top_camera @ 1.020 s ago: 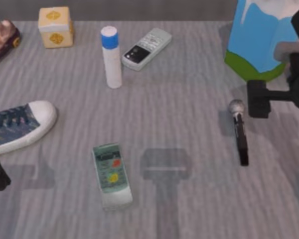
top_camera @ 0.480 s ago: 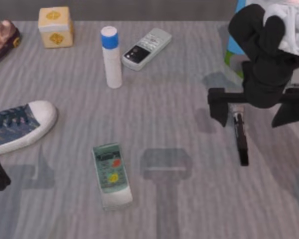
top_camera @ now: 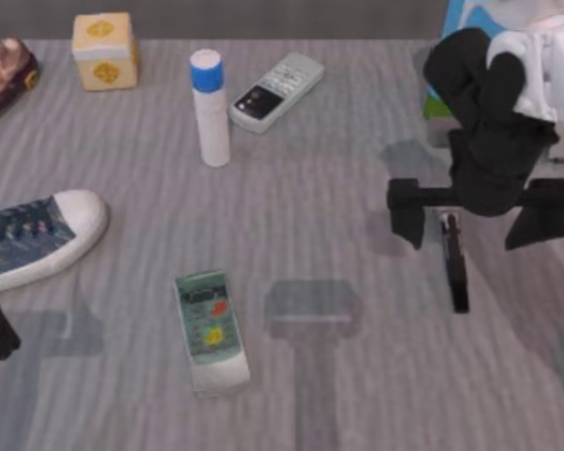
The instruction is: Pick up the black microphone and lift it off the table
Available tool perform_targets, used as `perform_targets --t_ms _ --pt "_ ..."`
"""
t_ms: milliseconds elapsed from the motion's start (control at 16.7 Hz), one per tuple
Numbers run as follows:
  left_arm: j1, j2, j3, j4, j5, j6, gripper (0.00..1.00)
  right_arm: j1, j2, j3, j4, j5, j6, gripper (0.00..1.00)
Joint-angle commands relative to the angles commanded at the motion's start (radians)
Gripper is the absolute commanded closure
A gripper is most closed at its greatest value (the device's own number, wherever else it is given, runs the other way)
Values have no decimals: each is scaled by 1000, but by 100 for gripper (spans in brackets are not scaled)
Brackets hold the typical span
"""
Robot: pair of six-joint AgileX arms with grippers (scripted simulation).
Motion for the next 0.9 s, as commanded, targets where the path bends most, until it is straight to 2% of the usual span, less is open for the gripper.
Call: perform_targets --t_ms 360,660,900 --pt "0 0 0 0 0 0 0 -4 129 -108 244 1 -2 0" --pt "0 0 0 0 0 0 0 -4 141 -116 260 1 -1 0" --pt "0 0 0 0 0 0 0 -4 141 -116 260 1 -1 30"
